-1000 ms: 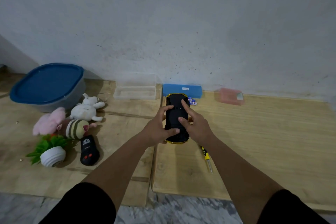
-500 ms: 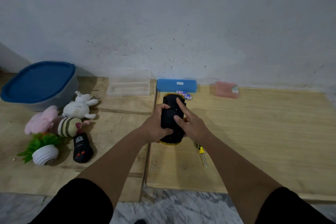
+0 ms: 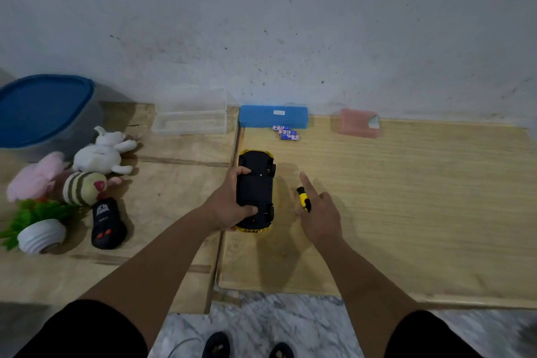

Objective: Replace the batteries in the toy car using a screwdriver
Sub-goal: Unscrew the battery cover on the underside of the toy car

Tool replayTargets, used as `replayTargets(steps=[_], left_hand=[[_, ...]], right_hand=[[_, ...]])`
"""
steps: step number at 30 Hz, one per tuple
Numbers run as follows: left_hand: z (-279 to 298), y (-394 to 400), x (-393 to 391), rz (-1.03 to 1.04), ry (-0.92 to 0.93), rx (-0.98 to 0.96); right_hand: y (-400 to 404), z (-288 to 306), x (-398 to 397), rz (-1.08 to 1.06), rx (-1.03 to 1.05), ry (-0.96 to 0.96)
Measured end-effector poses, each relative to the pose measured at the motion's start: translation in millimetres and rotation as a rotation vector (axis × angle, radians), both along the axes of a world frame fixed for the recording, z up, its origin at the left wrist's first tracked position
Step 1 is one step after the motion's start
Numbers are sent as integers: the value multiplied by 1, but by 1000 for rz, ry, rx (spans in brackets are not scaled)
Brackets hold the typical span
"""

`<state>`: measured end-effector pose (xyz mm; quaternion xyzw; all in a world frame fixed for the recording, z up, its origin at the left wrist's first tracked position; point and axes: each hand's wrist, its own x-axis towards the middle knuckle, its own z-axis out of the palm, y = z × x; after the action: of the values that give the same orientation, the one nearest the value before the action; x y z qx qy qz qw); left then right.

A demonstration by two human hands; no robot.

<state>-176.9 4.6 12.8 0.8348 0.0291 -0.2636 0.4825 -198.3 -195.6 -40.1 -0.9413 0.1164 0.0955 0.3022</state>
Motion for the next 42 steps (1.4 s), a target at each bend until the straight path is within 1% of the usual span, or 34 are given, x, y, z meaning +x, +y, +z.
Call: replayTargets(steps=[2, 3, 6, 7, 9, 11, 14, 16, 27, 35, 42], left_hand=[[0, 0, -2, 9, 0, 29], [0, 1, -3, 19, 3, 36], [5, 0, -5, 43, 10, 58], [8, 0, -6, 51, 14, 65], [13, -2, -7, 67, 27, 63], [18, -6, -8, 75, 37, 60], [23, -11, -11, 79, 33, 56], [24, -14, -13, 78, 31, 41], [32, -6, -17, 66, 37, -5], [33, -2, -15, 40, 43, -7], [35, 0, -13, 25, 52, -16]], right_hand=[[1, 5, 4, -15, -4, -28], [2, 10, 8, -62, 55, -64], [6, 42, 27, -296, 390, -192], [8, 56, 35, -331, 471, -240], [15, 82, 47, -386, 611, -334], [24, 103, 52, -423, 753, -378], [37, 116, 52, -425, 866, -412], [42, 116, 50, -431, 874, -421], [43, 101, 47, -432, 740, -432], [50, 106, 46, -373, 782, -455], [48, 107, 46, -280, 614, -496]])
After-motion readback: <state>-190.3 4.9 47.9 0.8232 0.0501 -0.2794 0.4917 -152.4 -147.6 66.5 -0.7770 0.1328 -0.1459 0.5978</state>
